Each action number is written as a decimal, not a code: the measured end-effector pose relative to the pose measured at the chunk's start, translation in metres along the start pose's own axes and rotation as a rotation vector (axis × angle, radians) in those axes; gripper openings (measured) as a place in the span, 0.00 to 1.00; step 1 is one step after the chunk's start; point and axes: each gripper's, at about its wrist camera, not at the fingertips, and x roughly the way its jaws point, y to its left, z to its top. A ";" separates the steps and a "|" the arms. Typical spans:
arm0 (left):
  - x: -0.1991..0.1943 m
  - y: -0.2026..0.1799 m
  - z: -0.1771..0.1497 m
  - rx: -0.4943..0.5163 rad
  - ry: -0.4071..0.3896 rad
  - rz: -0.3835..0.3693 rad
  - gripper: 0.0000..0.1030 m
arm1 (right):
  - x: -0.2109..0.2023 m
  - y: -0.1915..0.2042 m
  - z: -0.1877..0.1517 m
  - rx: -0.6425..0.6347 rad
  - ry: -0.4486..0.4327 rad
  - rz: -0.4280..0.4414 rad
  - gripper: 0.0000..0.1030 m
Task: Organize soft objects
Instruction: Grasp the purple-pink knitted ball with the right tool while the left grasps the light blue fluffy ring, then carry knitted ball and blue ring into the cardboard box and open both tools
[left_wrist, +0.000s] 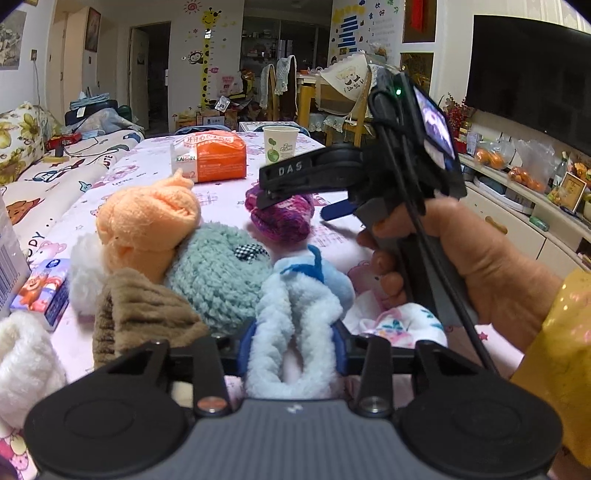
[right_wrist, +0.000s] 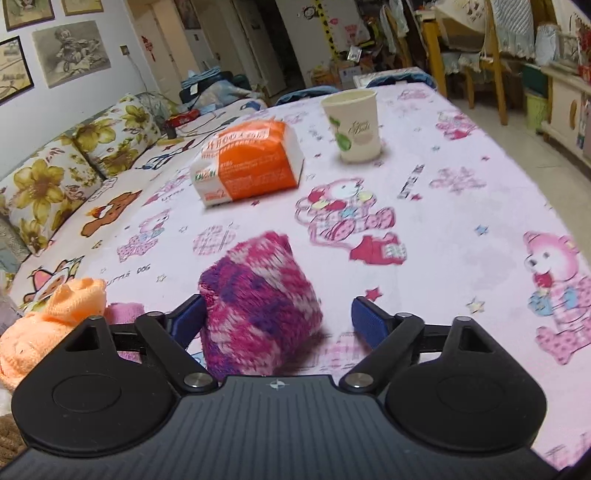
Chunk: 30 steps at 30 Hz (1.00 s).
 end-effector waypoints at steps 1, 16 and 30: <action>-0.001 0.000 0.000 -0.006 0.000 -0.003 0.35 | 0.001 0.002 0.000 -0.007 0.002 0.003 0.92; -0.011 0.011 0.004 -0.078 -0.021 -0.032 0.25 | -0.022 0.026 -0.001 -0.094 -0.066 -0.067 0.53; -0.032 0.032 0.016 -0.131 -0.105 -0.038 0.25 | -0.086 0.029 -0.011 0.042 -0.123 -0.066 0.51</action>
